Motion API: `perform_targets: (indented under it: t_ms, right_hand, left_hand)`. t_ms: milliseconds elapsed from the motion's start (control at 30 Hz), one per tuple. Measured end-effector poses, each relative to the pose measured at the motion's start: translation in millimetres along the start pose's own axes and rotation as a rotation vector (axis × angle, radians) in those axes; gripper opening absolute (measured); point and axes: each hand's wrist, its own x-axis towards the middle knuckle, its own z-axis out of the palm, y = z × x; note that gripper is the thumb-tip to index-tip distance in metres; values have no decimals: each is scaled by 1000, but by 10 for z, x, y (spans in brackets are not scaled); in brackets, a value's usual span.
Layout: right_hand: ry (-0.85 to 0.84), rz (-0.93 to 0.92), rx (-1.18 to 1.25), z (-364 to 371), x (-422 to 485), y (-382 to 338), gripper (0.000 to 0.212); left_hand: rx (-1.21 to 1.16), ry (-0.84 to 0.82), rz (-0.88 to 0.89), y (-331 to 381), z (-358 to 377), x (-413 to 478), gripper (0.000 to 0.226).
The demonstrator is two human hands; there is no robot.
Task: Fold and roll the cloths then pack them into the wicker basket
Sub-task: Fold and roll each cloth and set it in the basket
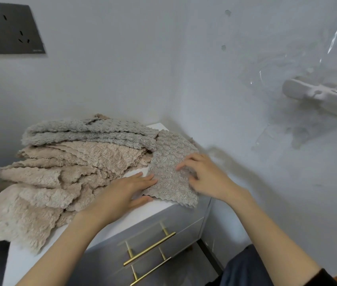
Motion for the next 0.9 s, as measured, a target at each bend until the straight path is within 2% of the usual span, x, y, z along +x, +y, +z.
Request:
perform_targets:
  t_ms: [100,200,300,367,533,700,800,900]
  right_hand:
    - [-62,-45,41,15,-220,-198,33]
    - [-100,-116,-140,174,-390,-264,50]
    - [-13,-166,-356,293,-411,-266,51]
    - [43,-178,-363,300,-400,-262,44]
    - [31,-82,19,185,-440,-169,29]
    - [149,120,275,138,-456,-74,15]
    - [167,180,360,160,-424,-43,10]
    - [192,228,464,167,-399,-17,8]
  left_hand:
    - [31,55,29,1,11,-18,53]
    - [57,104,55,15,32,-28,50]
    - [45,128,48,40,40,-24,50]
    - [38,128,33,49,51,-32,55]
    - [64,158,9,82,53,-52,63]
    - [166,227,1,129,47,19,56]
    - [145,274,0,125,53,48,44]
    - [-36,300,-2,102,42,57,28]
